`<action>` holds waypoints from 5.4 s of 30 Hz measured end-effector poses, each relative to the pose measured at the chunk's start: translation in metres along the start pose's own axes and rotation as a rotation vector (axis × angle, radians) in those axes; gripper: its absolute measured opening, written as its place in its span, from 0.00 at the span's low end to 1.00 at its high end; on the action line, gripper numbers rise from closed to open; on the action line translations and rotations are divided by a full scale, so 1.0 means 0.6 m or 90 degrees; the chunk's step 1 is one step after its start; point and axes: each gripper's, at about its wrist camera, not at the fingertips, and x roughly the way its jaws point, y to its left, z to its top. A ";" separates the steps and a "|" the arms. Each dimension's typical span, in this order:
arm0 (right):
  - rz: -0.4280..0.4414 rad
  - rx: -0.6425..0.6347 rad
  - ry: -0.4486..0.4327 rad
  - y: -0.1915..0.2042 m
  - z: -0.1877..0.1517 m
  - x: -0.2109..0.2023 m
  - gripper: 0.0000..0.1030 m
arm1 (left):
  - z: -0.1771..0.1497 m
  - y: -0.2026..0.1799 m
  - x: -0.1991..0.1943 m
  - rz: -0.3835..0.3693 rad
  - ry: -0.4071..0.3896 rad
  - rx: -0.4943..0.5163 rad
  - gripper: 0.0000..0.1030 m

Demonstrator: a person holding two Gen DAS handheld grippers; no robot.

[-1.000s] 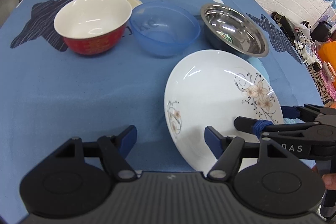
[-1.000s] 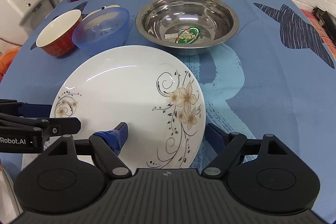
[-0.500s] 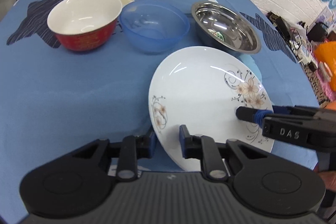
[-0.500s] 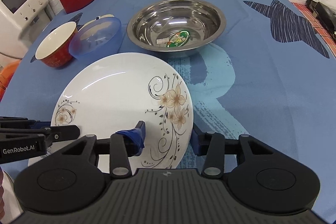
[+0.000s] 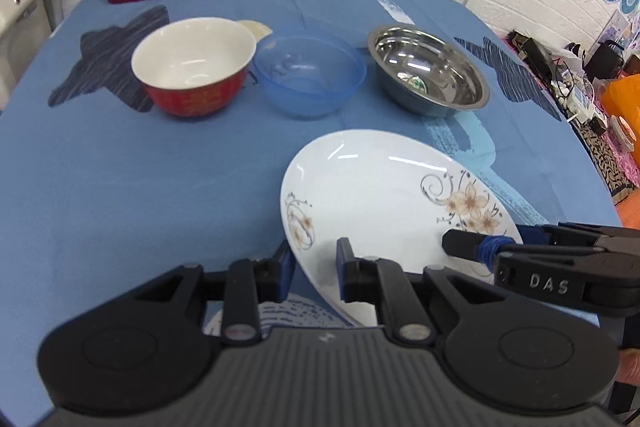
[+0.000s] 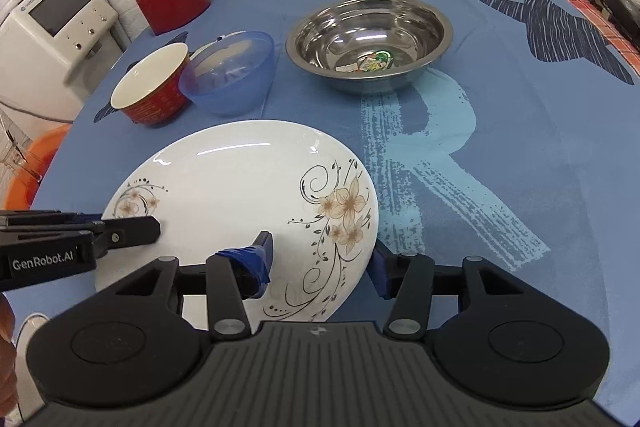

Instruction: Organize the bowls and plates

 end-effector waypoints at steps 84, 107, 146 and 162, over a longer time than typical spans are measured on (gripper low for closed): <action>0.102 -0.127 0.059 0.269 -0.210 -0.120 0.49 | -0.326 0.165 -0.307 0.028 -0.153 -0.067 0.53; 0.003 0.135 -0.045 -0.104 0.037 -0.086 0.49 | -0.010 0.015 -0.106 -0.071 -0.055 -0.075 0.57; 0.069 -0.014 -0.005 -0.128 0.109 -0.004 0.25 | 0.048 -0.158 0.064 -0.057 0.000 -0.169 0.13; 0.051 0.008 0.000 -0.039 -0.172 -0.145 0.31 | -0.223 -0.181 -0.075 -0.105 0.034 -0.044 0.13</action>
